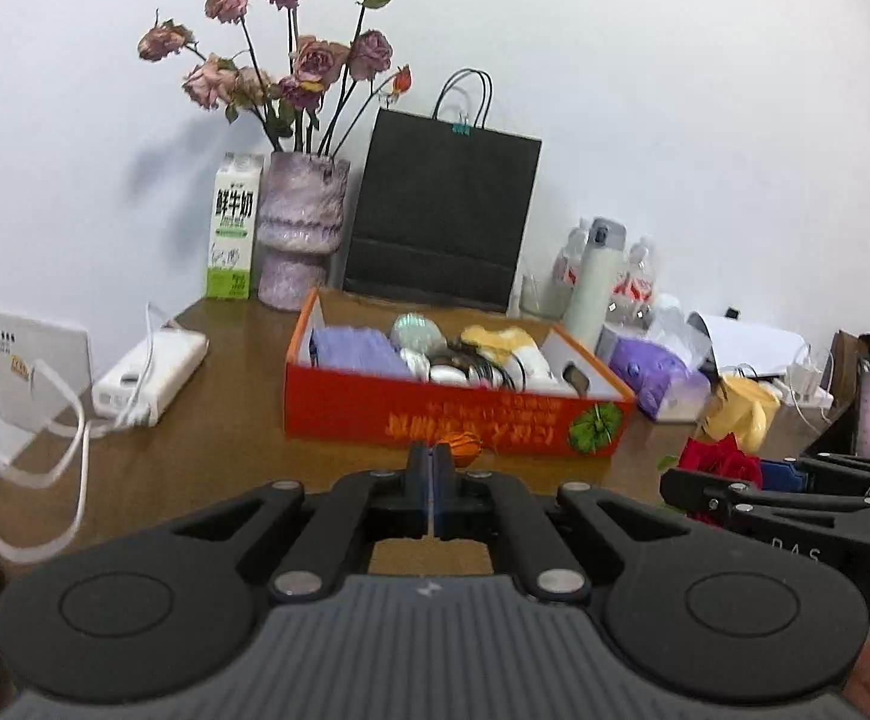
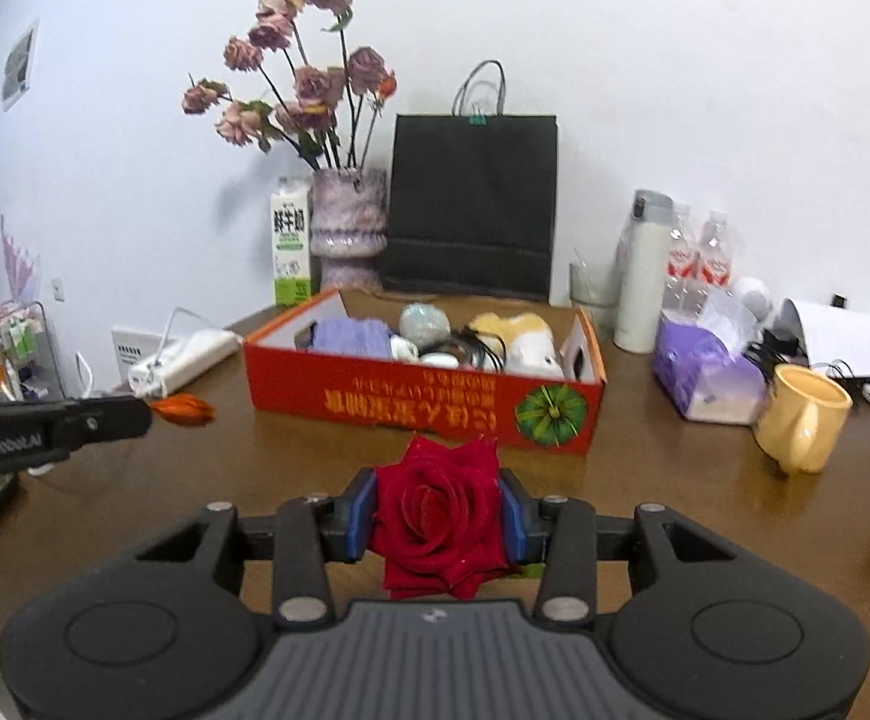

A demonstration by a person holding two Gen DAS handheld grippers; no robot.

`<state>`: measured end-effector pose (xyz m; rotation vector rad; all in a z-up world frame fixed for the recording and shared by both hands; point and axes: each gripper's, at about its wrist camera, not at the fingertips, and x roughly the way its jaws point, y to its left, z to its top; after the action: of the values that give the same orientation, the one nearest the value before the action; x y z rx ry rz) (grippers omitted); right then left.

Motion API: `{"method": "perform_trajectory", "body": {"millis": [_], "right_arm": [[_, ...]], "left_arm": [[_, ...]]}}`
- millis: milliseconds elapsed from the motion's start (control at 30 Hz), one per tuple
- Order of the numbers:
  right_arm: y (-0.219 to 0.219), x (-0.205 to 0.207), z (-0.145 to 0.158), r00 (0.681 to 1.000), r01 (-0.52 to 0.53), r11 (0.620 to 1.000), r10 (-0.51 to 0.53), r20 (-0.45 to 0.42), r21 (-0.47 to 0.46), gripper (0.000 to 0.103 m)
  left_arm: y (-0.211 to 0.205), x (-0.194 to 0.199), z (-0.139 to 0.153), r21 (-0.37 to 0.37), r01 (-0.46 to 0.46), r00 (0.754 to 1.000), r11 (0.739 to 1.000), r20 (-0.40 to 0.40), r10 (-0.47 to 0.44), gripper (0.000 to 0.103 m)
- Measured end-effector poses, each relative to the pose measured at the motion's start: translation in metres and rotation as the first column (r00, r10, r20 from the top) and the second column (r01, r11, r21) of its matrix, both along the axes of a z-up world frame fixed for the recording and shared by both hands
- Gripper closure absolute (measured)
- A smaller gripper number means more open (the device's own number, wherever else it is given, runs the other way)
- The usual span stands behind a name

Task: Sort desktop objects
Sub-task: 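Carry the red rose and orange item into the red box and release them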

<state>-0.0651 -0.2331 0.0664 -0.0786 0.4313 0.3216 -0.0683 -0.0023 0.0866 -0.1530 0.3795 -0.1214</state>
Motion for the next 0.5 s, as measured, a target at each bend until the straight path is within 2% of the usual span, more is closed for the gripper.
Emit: {"method": "perform_trajectory", "body": {"millis": [100,267,367,500], "right_arm": [[0.001,0.029,0.017,0.999,-0.009,1.000,0.009,0.031,0.001,0.063],[0.003,0.099,0.056,0.995,-0.007,1.000,0.006,0.096,0.011,0.063],[0.005,0.155,0.068,0.998,-0.011,1.000,0.010,0.055,0.013,0.063],[0.004,0.234,0.069,0.999,0.021,1.000,-0.021,-0.033,-0.004,0.063]], "left_arm": [[0.007,0.040,0.024,-0.006,0.016,1.000,1.000,0.011,-0.016,0.101],[0.004,0.126,0.054,0.048,0.045,0.999,0.998,-0.011,-0.045,0.101],[0.001,0.189,0.063,0.038,0.083,0.994,0.996,-0.072,-0.080,0.101],[-0.007,0.254,0.054,0.057,0.099,0.981,0.993,-0.173,-0.088,0.101]]}}
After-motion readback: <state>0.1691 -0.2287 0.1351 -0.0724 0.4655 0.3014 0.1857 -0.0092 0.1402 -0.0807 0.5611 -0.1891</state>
